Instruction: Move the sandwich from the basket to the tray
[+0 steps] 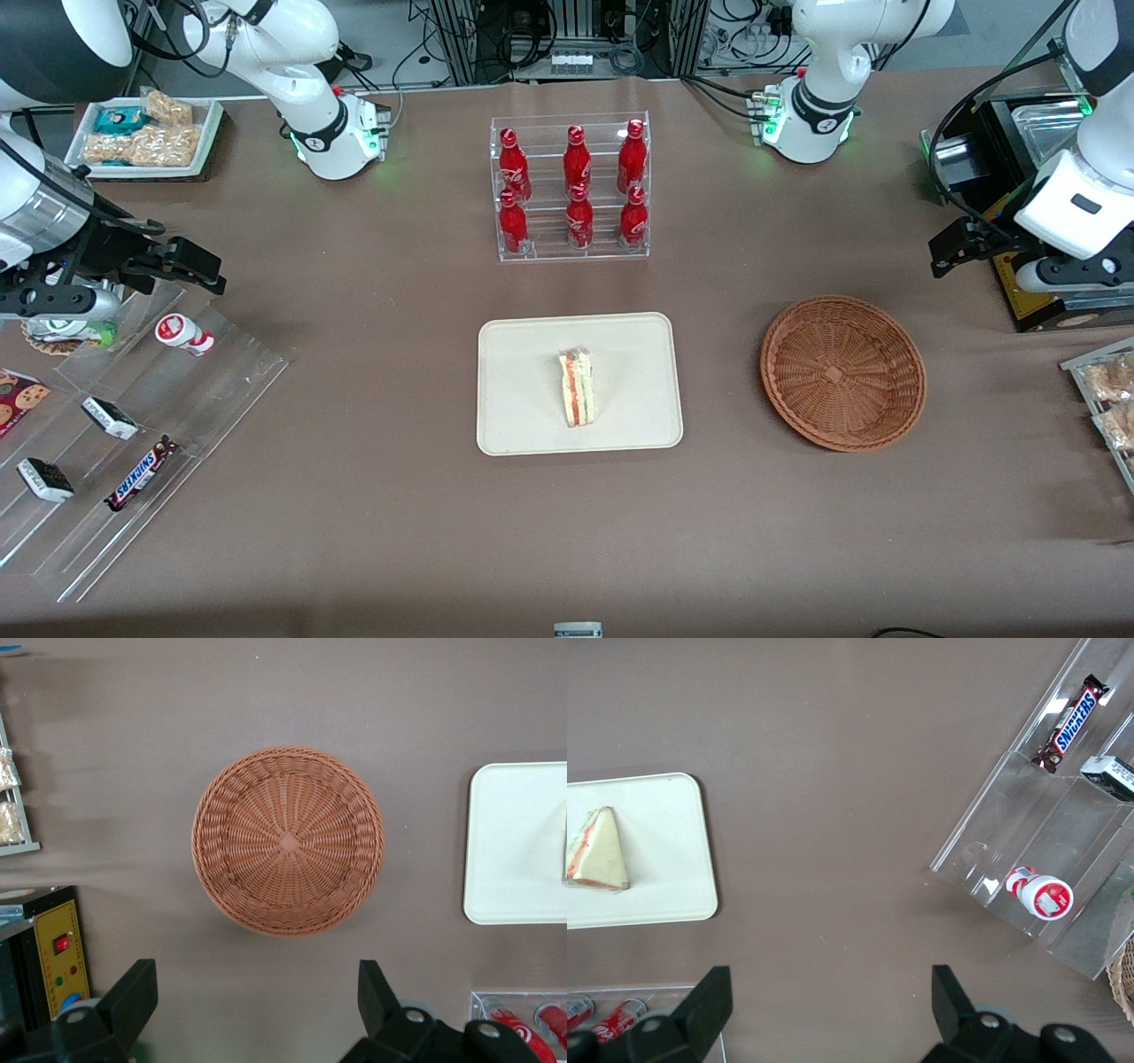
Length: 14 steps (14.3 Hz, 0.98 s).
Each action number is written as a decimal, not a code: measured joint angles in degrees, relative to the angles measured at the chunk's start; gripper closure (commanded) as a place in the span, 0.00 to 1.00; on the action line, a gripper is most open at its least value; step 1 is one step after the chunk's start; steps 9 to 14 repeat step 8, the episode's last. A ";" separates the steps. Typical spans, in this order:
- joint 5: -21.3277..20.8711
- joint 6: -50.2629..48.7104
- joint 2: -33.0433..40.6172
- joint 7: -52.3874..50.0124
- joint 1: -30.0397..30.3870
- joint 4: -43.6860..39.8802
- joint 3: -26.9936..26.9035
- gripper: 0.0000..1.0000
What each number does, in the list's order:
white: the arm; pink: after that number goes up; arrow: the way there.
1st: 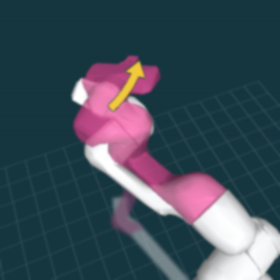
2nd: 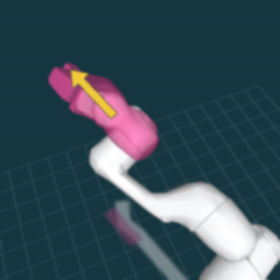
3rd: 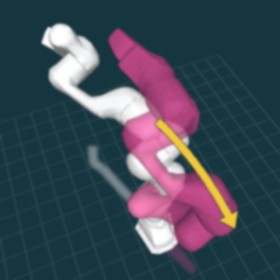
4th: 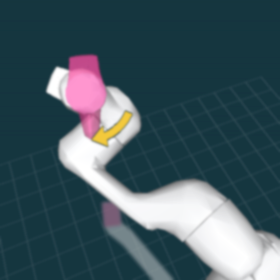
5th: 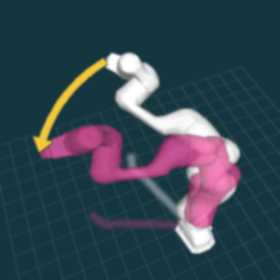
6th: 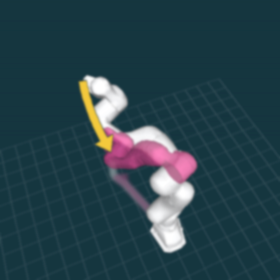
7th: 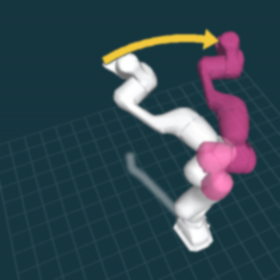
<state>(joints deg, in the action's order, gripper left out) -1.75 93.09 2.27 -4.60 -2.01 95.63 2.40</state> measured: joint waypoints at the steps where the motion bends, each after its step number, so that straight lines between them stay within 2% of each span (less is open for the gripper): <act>1: 0.02 -0.97 -0.01 1.48 -0.15 -0.79 0.01 0.00; 5: 0.11 -1.84 -0.03 5.99 -0.52 -1.67 0.01 0.00; 14: 0.12 -2.17 -0.04 6.36 -0.63 -1.67 0.01 0.00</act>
